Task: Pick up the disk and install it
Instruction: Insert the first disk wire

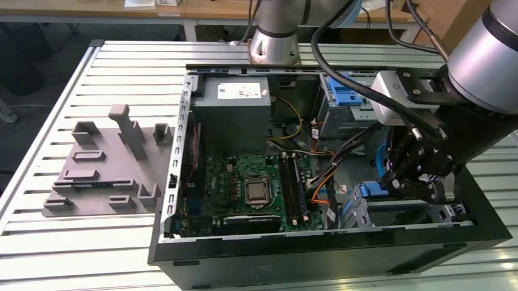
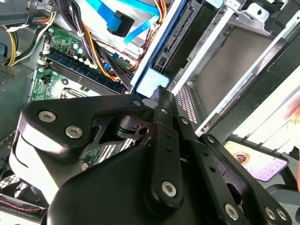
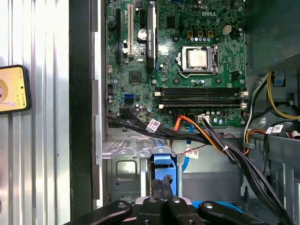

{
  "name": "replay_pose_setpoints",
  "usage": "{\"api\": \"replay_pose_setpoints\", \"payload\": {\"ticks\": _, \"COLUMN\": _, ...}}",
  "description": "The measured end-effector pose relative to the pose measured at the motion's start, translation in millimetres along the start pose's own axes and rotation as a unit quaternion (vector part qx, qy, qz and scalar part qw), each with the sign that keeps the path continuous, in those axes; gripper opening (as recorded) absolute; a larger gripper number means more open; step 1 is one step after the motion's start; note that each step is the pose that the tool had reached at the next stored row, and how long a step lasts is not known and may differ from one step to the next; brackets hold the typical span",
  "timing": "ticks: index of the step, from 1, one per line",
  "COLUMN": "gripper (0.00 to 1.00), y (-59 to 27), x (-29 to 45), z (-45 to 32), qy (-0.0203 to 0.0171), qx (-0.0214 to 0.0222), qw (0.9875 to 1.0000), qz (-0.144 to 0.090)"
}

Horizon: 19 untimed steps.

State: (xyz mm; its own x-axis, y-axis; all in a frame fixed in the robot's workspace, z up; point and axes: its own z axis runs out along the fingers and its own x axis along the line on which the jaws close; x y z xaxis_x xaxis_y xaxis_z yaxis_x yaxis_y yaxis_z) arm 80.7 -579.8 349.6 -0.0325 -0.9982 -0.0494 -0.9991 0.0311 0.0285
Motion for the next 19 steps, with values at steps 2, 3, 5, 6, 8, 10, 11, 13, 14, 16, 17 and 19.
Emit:
{"api": "replay_pose_setpoints", "payload": {"ticks": 2, "gripper": 0.11, "y": 0.0, "x": 0.0, "z": -1.7, "qy": -0.0001, "qx": 0.0000, "qw": 1.0000, "qz": 0.000}}
{"api": "replay_pose_setpoints", "payload": {"ticks": 3, "gripper": 0.11, "y": -0.2, "x": -0.1, "z": -2.0, "qy": -0.0001, "qx": 0.0000, "qw": 1.0000, "qz": 0.000}}
{"api": "replay_pose_setpoints", "payload": {"ticks": 5, "gripper": 0.11, "y": -1.6, "x": -0.2, "z": -2.1, "qy": -0.0001, "qx": -0.0001, "qw": 1.0000, "qz": 0.000}}
{"api": "replay_pose_setpoints", "payload": {"ticks": 6, "gripper": 0.11, "y": -2.2, "x": -0.2, "z": -2.2, "qy": 0.0000, "qx": -0.0001, "qw": 1.0000, "qz": 0.000}}
{"api": "replay_pose_setpoints", "payload": {"ticks": 8, "gripper": 0.11, "y": -3.2, "x": -0.2, "z": -2.2, "qy": 0.0000, "qx": -0.0002, "qw": 1.0000, "qz": 0.000}}
{"api": "replay_pose_setpoints", "payload": {"ticks": 10, "gripper": 0.11, "y": -4.4, "x": -0.3, "z": -2.2, "qy": 0.0000, "qx": -0.0002, "qw": 1.0000, "qz": 0.000}}
{"api": "replay_pose_setpoints", "payload": {"ticks": 11, "gripper": 0.11, "y": -5.3, "x": -0.3, "z": -2.2, "qy": 0.0000, "qx": -0.0002, "qw": 1.0000, "qz": 0.000}}
{"api": "replay_pose_setpoints", "payload": {"ticks": 13, "gripper": 0.11, "y": -8.4, "x": -0.4, "z": -2.1, "qy": 0.0000, "qx": -0.0001, "qw": 1.0000, "qz": 0.000}}
{"api": "replay_pose_setpoints", "payload": {"ticks": 14, "gripper": 0.11, "y": -10.4, "x": -0.6, "z": -2.1, "qy": 0.0000, "qx": -0.0002, "qw": 1.0000, "qz": 0.000}}
{"api": "replay_pose_setpoints", "payload": {"ticks": 16, "gripper": 0.11, "y": -13.4, "x": -1.0, "z": -2.1, "qy": 0.0000, "qx": -0.0002, "qw": 1.0000, "qz": 0.000}}
{"api": "replay_pose_setpoints", "payload": {"ticks": 17, "gripper": 0.11, "y": -13.7, "x": -1.0, "z": -2.1, "qy": 0.0000, "qx": -0.0002, "qw": 1.0000, "qz": 0.000}}
{"api": "replay_pose_setpoints", "payload": {"ticks": 19, "gripper": 0.11, "y": -13.9, "x": -1.1, "z": -2.1, "qy": -0.0001, "qx": -0.0001, "qw": 1.0000, "qz": 0.000}}
